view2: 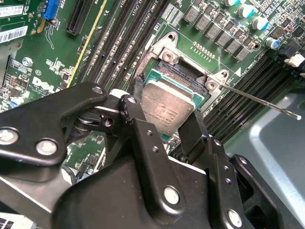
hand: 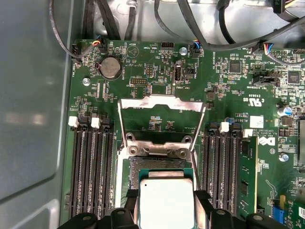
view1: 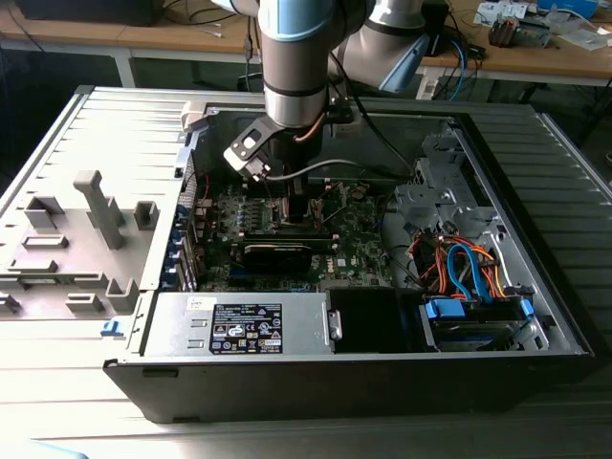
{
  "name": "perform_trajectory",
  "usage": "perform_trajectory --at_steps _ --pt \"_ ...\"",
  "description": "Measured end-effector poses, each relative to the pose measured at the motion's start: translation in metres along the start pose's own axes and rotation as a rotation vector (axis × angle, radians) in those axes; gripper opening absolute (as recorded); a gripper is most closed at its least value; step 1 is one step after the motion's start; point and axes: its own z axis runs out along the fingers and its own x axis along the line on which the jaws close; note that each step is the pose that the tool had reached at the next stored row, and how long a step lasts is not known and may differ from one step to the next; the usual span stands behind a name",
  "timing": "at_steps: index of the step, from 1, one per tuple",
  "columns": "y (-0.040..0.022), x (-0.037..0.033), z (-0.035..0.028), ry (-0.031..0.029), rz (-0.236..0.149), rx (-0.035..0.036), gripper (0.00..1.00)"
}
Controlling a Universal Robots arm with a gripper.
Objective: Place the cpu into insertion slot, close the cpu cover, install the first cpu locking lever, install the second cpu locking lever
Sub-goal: 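Place the cpu into insertion slot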
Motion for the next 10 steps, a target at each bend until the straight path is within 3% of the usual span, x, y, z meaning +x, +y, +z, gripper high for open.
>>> perform_trajectory --at_steps 10 --pt "0.0001 0.0036 0.0020 -0.0001 0.000 0.0000 0.55"
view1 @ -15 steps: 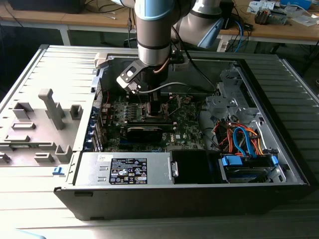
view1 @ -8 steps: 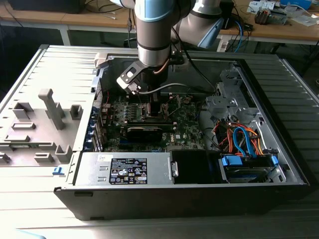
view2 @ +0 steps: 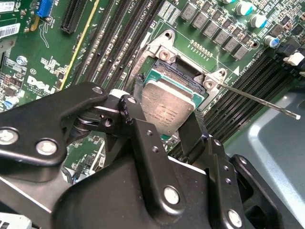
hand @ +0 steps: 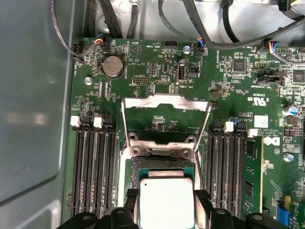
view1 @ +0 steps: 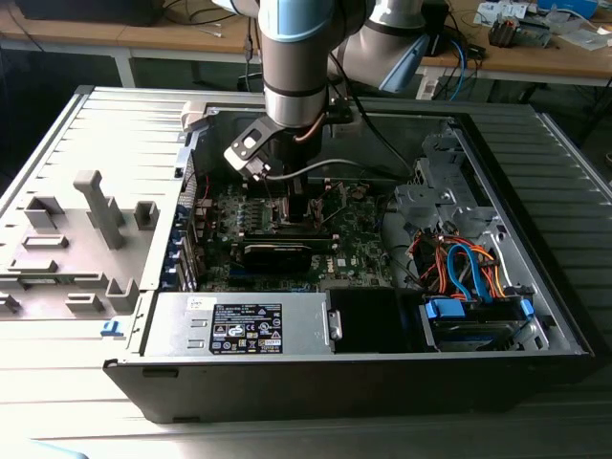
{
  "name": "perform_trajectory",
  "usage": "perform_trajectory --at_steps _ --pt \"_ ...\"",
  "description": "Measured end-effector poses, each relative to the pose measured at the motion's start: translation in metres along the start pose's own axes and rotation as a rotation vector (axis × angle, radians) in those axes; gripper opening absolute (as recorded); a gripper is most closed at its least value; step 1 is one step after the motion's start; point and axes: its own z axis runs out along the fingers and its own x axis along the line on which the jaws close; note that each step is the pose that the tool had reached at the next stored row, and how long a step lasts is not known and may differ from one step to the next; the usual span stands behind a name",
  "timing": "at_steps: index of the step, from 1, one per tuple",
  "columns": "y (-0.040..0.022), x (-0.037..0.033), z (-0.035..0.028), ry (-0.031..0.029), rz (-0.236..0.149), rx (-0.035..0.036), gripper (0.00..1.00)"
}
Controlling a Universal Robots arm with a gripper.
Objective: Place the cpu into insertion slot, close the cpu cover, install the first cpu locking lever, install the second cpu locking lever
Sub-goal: 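Place the cpu into insertion slot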
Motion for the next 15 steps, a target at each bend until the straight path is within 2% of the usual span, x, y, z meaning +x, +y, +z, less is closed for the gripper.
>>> perform_trajectory --at_steps 11,15 --pt "0.0004 0.0067 0.0016 -0.0002 0.000 0.0001 0.55" --pt "0.0003 0.0067 0.0026 -0.0011 0.000 0.0001 0.55"
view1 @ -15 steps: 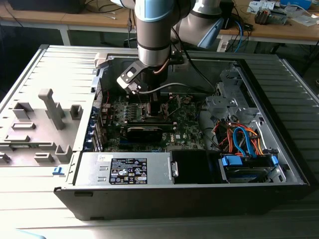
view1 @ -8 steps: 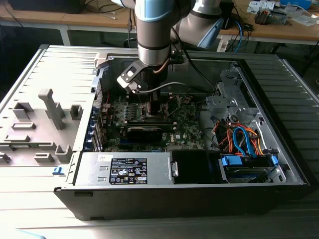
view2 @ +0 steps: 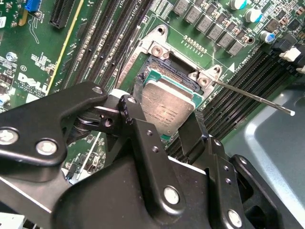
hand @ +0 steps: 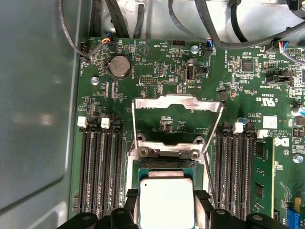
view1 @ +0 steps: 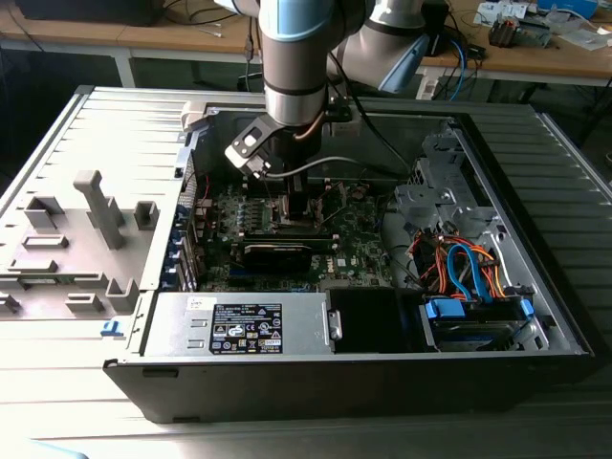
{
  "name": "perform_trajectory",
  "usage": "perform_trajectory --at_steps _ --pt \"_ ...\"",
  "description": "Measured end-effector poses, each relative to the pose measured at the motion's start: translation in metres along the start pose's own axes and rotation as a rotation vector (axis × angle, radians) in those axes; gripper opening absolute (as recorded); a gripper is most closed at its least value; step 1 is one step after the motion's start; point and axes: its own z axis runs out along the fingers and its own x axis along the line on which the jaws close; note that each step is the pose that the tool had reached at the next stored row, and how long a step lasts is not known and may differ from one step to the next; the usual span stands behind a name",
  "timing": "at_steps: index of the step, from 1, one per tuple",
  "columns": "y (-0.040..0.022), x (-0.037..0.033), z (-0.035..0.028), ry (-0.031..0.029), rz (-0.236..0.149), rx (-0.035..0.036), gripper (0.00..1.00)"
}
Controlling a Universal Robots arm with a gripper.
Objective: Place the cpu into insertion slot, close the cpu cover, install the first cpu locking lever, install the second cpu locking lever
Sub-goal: 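Place the cpu into insertion slot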
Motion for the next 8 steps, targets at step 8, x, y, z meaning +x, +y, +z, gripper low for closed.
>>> perform_trajectory --at_steps 8 --pt "0.0005 -0.0008 0.0013 -0.0014 0.024 0.0001 0.55"
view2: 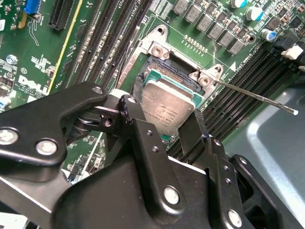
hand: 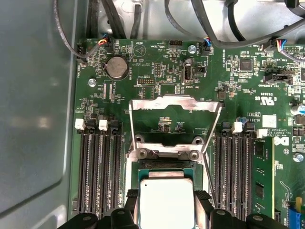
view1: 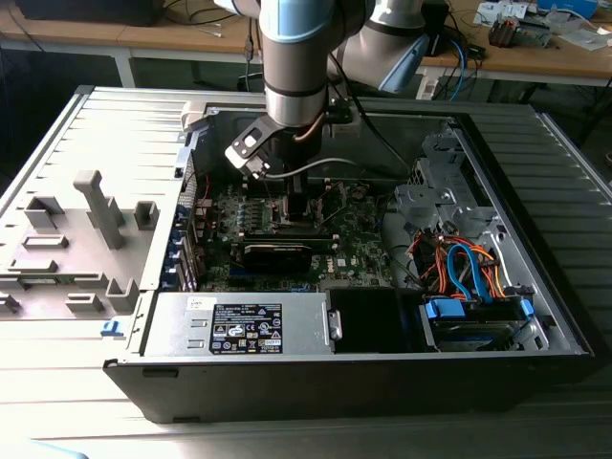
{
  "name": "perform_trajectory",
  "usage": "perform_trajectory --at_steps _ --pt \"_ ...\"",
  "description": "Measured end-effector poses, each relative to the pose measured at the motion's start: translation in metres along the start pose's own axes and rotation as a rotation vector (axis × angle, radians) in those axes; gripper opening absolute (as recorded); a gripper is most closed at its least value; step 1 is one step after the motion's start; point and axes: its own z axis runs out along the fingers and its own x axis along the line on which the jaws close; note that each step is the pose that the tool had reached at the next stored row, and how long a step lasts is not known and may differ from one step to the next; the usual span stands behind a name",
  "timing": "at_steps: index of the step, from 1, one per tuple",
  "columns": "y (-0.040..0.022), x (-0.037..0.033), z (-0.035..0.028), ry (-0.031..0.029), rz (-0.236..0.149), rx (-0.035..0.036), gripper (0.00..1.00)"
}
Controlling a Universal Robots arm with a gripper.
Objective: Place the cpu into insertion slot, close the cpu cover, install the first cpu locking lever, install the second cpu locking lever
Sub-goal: 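Place the cpu into insertion slot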
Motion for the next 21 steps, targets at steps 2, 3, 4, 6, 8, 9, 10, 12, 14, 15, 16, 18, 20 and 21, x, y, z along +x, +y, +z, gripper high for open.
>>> perform_trajectory --at_steps 2,3,4,6,8,9,10,12,14,15,16,18,20,21 --pt "0.0000 -0.0008 0.0002 -0.0005 0.005 0.0001 0.55" --pt "0.0000 -0.0011 0.0003 -0.0007 0.008 0.0001 0.55" --pt "0.0001 -0.0016 0.0005 -0.0008 0.010 0.0002 0.55" --pt "0.0005 -0.0023 0.0010 -0.0008 0.015 0.0001 0.55" --pt "0.0017 -0.0027 0.0014 -0.0014 0.018 0.0004 0.55" --pt "0.0022 -0.0027 0.0018 -0.0014 0.020 0.0004 0.55" --pt "0.0025 -0.0027 0.0020 -0.0014 0.021 0.0004 0.55" --pt "0.0028 -0.0026 0.0026 -0.0015 0.023 0.0004 0.55" --pt "0.0033 -0.0027 0.0030 -0.0016 0.025 0.0004 0.55" --pt "0.0035 -0.0027 0.0034 -0.0016 0.026 0.0004 0.55" --pt "0.0036 -0.0027 0.0036 -0.0017 0.027 0.0005 0.55" --pt "0.0039 -0.0027 0.0040 -0.0017 0.028 0.0005 0.55" --pt "0.0041 -0.0027 0.0044 -0.0017 0.030 0.0004 0.55" --pt "0.0042 -0.0027 0.0046 -0.0018 0.031 0.0005 0.55"
